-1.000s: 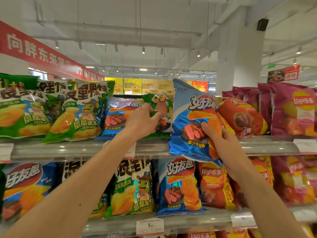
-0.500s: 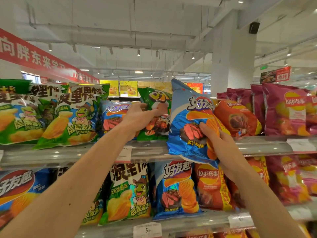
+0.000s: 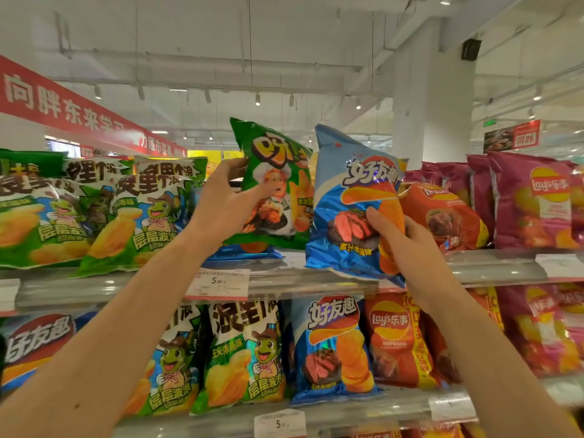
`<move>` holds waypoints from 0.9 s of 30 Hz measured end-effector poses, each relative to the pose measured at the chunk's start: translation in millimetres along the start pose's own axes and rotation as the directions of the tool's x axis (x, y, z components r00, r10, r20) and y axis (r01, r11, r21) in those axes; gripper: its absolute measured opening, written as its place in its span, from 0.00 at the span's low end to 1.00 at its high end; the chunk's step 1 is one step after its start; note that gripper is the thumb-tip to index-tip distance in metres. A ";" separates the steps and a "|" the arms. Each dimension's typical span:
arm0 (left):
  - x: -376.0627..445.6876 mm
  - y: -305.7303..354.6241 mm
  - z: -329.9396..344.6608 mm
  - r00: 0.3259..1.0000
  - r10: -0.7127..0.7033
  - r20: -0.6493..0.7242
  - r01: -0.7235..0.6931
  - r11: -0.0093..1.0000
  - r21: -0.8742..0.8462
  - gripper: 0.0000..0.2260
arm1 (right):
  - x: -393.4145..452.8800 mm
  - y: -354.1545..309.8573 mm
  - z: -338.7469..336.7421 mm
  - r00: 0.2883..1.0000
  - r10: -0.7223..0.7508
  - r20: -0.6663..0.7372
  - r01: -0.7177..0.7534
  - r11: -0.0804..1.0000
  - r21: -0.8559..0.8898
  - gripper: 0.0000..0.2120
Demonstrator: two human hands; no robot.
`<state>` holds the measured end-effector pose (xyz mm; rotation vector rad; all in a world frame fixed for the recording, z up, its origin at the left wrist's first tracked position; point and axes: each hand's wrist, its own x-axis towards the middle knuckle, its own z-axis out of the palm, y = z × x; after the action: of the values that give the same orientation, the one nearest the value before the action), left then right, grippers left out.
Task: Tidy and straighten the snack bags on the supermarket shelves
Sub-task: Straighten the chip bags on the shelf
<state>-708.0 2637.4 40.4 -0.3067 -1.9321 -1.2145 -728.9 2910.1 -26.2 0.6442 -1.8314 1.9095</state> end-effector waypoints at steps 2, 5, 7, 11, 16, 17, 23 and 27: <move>-5.4 -1.5 -20.6 1.000 0.012 -0.028 -0.011 0.999 0.040 0.32 | 9.6 -5.0 12.7 0.999 -0.037 -0.011 0.037 0.999 -0.022 0.22; -14.1 -8.3 -49.7 0.996 0.017 -0.082 -0.010 0.997 0.078 0.34 | 29.6 -7.9 34.0 0.992 -0.113 -0.050 0.108 0.990 -0.091 0.18; -19.6 -13.0 -66.9 0.996 0.011 -0.091 -0.003 0.996 0.086 0.37 | 41.2 -8.8 48.7 0.985 -0.159 -0.064 0.150 0.979 -0.138 0.16; -28.0 -23.8 -94.4 0.989 -0.032 -0.143 0.044 0.996 0.083 0.38 | 60.6 6.4 67.7 0.986 -0.165 -0.007 0.159 0.961 -0.227 0.13; -34.6 -36.2 -109.3 0.986 -0.076 -0.150 0.089 0.993 0.083 0.40 | 67.9 19.7 71.1 0.995 -0.060 0.081 0.094 0.835 -0.543 0.20; -35.5 -36.1 -109.2 0.986 -0.083 -0.145 0.094 0.993 0.076 0.41 | 67.7 18.3 72.3 0.994 -0.073 0.075 0.103 0.825 -0.556 0.28; -35.2 -37.5 -106.4 0.986 -0.119 -0.117 0.125 0.991 0.045 0.39 | 68.1 20.3 79.5 0.988 0.060 0.143 0.040 0.793 -0.608 0.41; -32.9 -43.8 -105.8 0.987 -0.121 -0.107 0.126 0.991 0.048 0.31 | 74.3 17.4 80.4 0.966 0.177 0.187 0.006 0.710 -0.704 0.45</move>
<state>-658.7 2533.4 9.5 -0.0946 -1.9132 -1.2306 -795.5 2827.5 5.9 0.5298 -2.5572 1.0312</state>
